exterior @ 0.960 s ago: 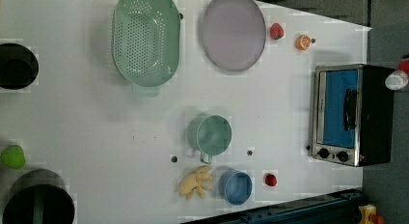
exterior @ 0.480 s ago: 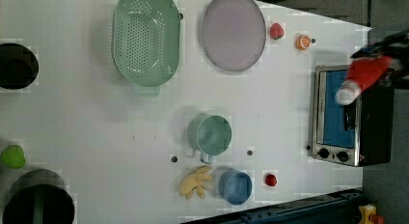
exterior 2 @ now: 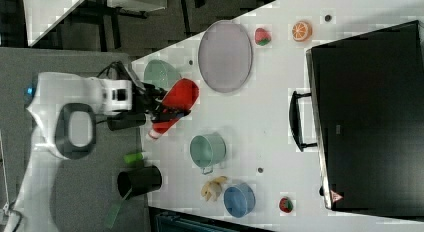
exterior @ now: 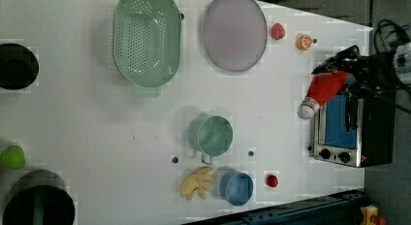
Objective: Pick Ketchup from oven and place it on table.
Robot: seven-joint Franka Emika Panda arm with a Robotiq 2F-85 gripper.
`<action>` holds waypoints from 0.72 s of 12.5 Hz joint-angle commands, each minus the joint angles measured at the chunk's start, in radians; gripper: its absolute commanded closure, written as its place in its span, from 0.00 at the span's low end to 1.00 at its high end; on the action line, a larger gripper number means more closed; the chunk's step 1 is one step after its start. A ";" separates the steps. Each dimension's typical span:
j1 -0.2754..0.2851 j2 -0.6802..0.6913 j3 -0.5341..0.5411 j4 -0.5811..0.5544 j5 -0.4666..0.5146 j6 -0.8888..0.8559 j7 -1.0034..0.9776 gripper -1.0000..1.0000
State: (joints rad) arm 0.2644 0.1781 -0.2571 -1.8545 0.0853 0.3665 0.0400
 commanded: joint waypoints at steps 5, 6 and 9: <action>-0.016 0.017 -0.016 -0.289 -0.019 0.222 0.004 0.36; -0.018 0.043 -0.017 -0.311 -0.019 0.264 0.004 0.36; -0.019 0.135 -0.019 -0.336 -0.015 0.377 0.004 0.36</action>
State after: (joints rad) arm 0.2402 0.3608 -0.2832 -2.1934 0.0545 0.7104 0.0407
